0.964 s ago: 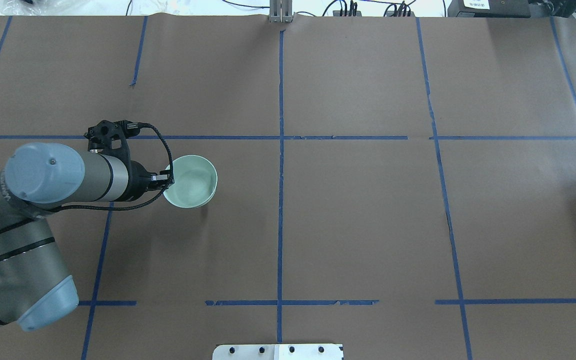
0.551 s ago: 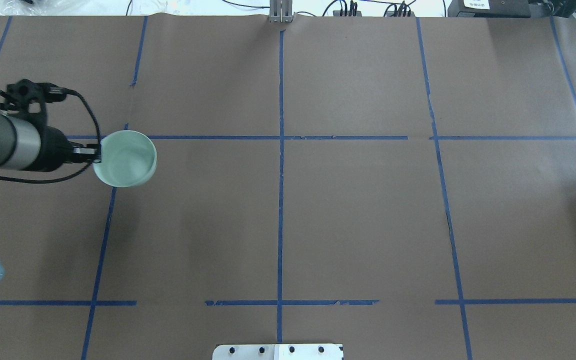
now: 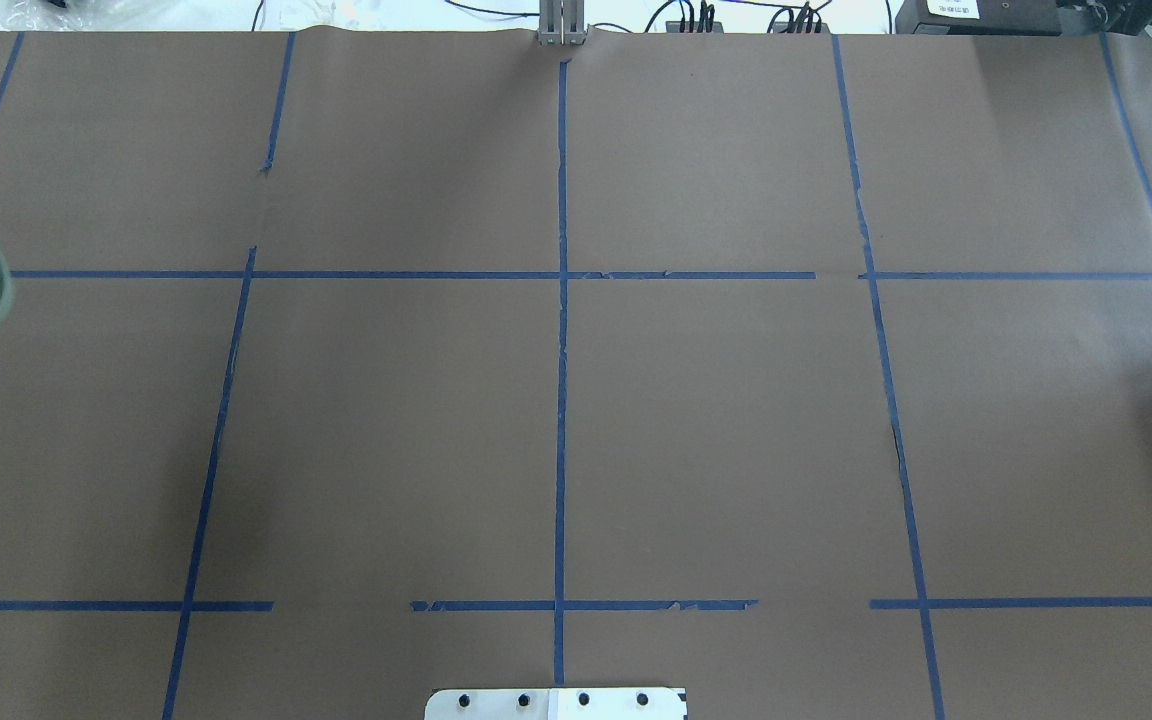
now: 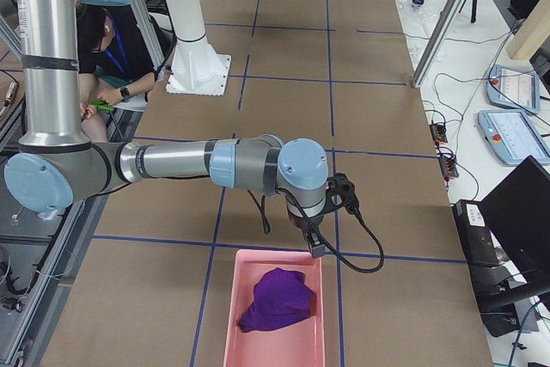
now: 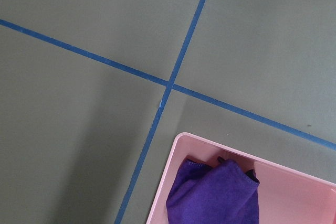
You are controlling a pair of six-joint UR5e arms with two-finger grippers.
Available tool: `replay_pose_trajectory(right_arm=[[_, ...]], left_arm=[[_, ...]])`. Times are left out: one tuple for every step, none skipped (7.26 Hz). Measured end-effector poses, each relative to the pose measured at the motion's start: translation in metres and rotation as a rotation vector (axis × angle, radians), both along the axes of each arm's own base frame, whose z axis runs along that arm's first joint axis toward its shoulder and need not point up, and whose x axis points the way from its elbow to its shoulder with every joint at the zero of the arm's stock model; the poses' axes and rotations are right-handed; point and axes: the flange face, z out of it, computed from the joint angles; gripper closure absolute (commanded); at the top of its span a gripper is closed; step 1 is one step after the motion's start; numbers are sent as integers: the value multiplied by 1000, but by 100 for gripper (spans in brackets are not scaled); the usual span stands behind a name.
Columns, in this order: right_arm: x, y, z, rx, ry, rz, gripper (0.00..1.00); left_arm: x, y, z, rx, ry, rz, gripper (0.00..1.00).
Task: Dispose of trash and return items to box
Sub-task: 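Carry the green bowl away from the table toward the clear bin, then lower the green bowl into the clear bin and release it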
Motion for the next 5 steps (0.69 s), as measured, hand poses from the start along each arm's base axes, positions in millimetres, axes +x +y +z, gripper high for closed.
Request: replay_pose_trajectory(right_arm=[[-1,0,0,0,0,-2,0],[-2,-1,0,0,-1,-3,0],[-2,-1,0,1,0,-5,0],[-3,-1,0,2,0,-8,0],[-4,-2,-2,5,1,-10,0]], left_arm=[[-40,6,42,26,-51,32,100],[-66,16,90,48,-74,50,100],[-78,33,137,69,-73,61,100],[-83,58,183,86,-55,75,100],[-85,87,218,101,-25,101,100]])
